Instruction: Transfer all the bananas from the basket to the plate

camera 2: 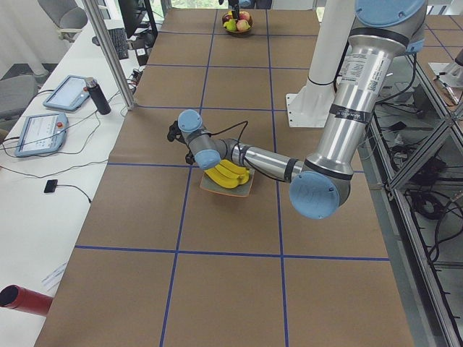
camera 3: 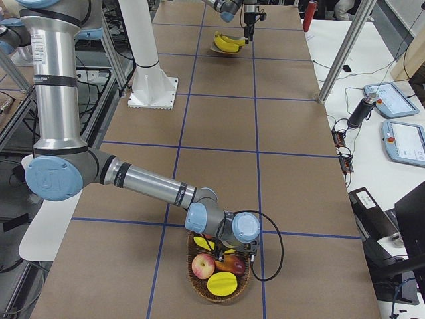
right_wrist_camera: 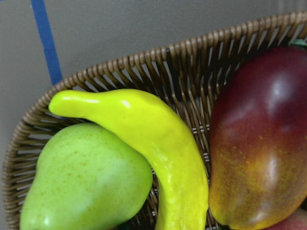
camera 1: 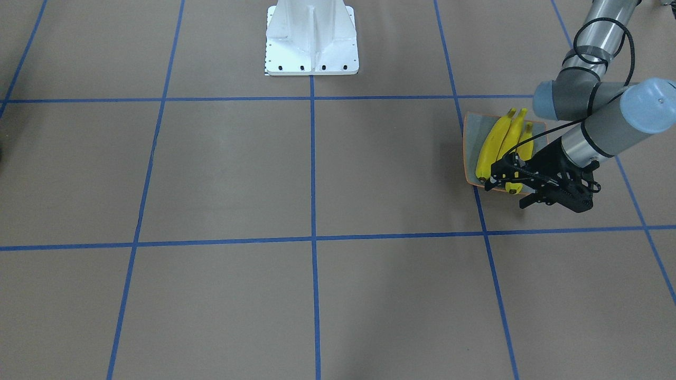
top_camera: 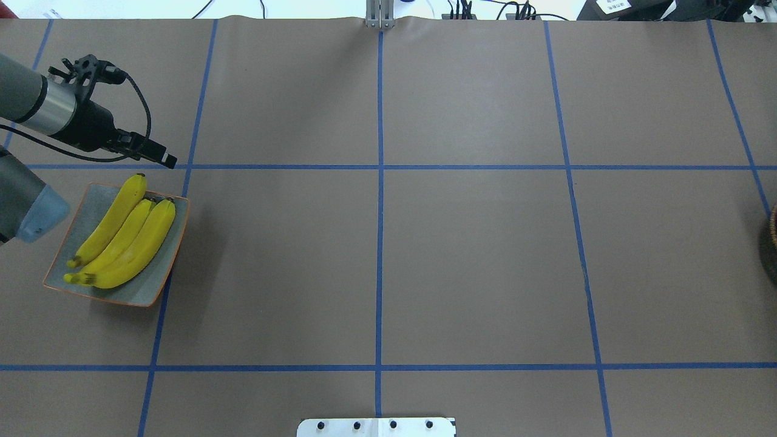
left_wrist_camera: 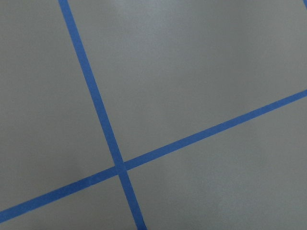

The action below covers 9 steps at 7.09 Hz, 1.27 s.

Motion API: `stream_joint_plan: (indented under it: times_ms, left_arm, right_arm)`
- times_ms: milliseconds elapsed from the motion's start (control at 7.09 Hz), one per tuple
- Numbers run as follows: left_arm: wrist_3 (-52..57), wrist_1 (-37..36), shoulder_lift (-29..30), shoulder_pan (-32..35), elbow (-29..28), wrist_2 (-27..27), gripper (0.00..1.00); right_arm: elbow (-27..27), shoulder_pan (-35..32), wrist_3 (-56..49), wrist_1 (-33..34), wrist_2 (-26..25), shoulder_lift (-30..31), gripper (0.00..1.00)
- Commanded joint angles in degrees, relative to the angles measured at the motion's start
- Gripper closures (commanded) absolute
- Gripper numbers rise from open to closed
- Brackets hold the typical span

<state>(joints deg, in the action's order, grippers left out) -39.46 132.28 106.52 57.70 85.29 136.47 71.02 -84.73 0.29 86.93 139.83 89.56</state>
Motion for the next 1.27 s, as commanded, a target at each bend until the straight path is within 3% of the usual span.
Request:
stream_joint_plan:
  times_ms: [0, 705, 987, 1128]
  left_arm:
    - [0.0, 0.0, 0.0, 0.04, -0.04, -0.07, 0.0]
    - [0.0, 0.0, 0.0, -1.1, -0.04, -1.56, 0.0]
    - [0.0, 0.0, 0.0, -1.1, -0.04, -1.56, 0.0]
    - [-0.09, 0.0, 0.0, -1.19, -0.04, -1.56, 0.0]
  right_arm:
    - [-0.01, 0.88, 0.06, 0.0, 0.01, 0.0, 0.31]
    - [-0.01, 1.77, -0.03, 0.0, 0.01, 0.0, 0.31]
    - [-0.01, 1.77, -0.03, -0.09, -0.08, 0.0, 0.53]
    - [-0.01, 1.77, -0.03, -0.09, -0.08, 0.0, 0.6]
